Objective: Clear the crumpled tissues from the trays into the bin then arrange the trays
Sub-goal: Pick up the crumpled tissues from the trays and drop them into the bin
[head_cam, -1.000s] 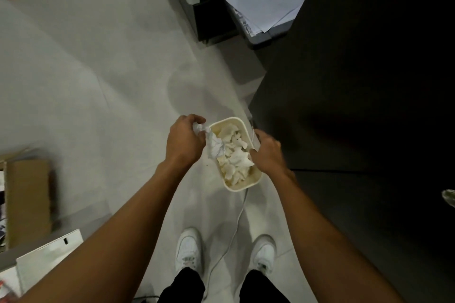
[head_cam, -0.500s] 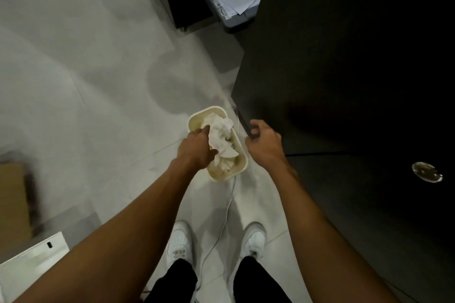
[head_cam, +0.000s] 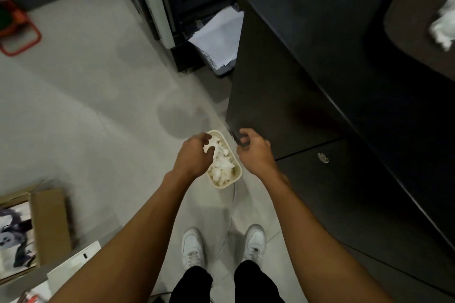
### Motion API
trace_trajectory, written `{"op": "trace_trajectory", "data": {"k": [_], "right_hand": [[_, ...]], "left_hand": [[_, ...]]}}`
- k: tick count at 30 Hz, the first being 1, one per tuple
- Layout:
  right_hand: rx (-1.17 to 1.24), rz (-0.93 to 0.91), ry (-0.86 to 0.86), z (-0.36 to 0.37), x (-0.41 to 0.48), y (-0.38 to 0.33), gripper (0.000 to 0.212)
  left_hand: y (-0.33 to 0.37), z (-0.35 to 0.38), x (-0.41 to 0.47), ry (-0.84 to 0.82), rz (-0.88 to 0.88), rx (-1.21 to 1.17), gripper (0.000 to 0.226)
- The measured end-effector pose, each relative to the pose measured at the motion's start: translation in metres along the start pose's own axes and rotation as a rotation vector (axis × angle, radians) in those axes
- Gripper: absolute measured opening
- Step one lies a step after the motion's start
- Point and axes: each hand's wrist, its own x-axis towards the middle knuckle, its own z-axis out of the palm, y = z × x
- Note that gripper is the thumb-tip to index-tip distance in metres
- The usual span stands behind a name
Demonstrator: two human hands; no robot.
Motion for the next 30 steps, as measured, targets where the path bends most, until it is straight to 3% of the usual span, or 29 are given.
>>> {"op": "trace_trajectory", "data": {"k": [5,15,30], "right_hand": [[0.054,-0.019,0.073,-0.038,-0.047,-0.048,0.051],[0.125,-0.154,0.289,-0.123,-0.151,-0.134,0.048],[0.243,-0.236,0.670,-0.278,-0.266,-0.152,0.044]], "left_hand": [[0.060,-0.059,-0.032,0.030,0.011,-0.057,0.039],[0.171,-0.157,-0.103,0.076,0.232,-0.096,0.041],[0.344,-0.183,-0.164,0.025,0.631,-0.102,0.038]]}}
